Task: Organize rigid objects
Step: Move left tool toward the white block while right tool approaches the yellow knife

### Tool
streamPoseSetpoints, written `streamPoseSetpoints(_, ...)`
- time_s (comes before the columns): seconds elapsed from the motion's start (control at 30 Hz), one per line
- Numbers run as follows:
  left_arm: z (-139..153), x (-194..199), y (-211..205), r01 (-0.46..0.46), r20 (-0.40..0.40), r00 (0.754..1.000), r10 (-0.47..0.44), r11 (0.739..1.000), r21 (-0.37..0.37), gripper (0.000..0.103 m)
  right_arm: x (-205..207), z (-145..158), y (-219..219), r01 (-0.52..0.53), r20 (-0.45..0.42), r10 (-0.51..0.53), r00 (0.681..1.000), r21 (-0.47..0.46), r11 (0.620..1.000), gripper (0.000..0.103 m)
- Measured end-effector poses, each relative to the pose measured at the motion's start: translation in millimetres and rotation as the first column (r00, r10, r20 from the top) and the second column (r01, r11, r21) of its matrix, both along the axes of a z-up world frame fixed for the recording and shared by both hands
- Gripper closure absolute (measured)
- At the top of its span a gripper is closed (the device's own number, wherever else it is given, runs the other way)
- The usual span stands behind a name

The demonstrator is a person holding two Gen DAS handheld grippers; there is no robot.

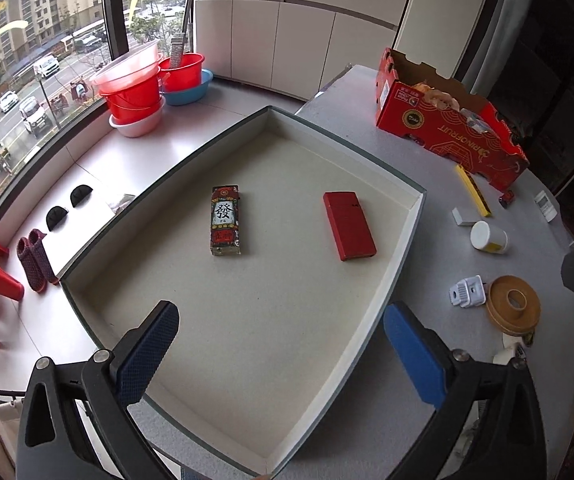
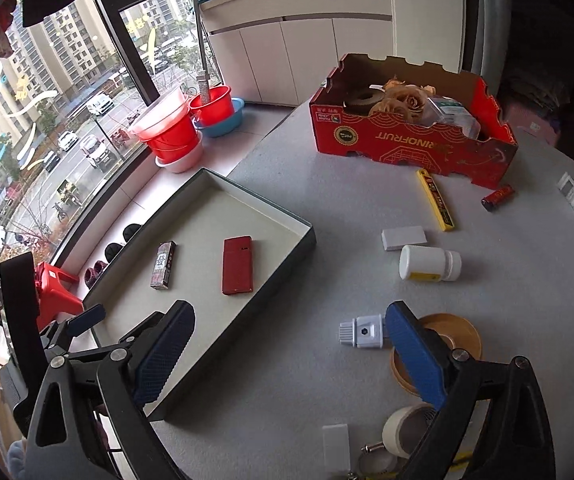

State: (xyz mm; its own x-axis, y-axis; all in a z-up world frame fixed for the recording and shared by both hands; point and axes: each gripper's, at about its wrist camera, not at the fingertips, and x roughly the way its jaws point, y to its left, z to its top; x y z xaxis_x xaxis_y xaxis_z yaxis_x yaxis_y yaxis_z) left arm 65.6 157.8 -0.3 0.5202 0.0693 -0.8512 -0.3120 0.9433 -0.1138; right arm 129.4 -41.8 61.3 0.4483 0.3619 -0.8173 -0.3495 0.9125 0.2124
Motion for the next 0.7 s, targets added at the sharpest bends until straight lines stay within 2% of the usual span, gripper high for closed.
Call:
streamPoseSetpoints(0.17, 5, -17, -70, 0.154, 0.018, 0.988, -0.154, 0.988, 0.016, 0.000, -36, -1, -75, 0.152, 0.010, -0.152, 0.988, 0.018, 0.988, 0.006)
streamPoseSetpoints(0.3, -14, -22, -119, 0.242, -0.017, 0.970, -0.241, 0.970, 0.041, 0.000, -62, -23, -130, 0.284, -0.005, -0.284, 0.959, -0.006, 0.959, 0.006)
streamPoseSetpoints(0.47, -47, -21, -150, 0.255, -0.078, 0.965, -0.252, 0.966, 0.041, 0.000, -88, -72, -188, 0.410, -0.109, -0.411, 0.905, -0.029, 0.911, 0.006)
streamPoseSetpoints(0.6, -54, -14, -160, 0.225, -0.057, 0.973, -0.222, 0.973, 0.049, 0.000, -103, -98, -217, 0.473, -0.171, -0.470, 0.866, -0.024, 0.881, 0.006)
streamPoseSetpoints(0.7, -59, -5, -162, 0.203, -0.051, 0.978, -0.200, 0.978, 0.049, 0.000, -106, -107, -224, 0.489, -0.185, -0.484, 0.855, -0.021, 0.872, 0.006)
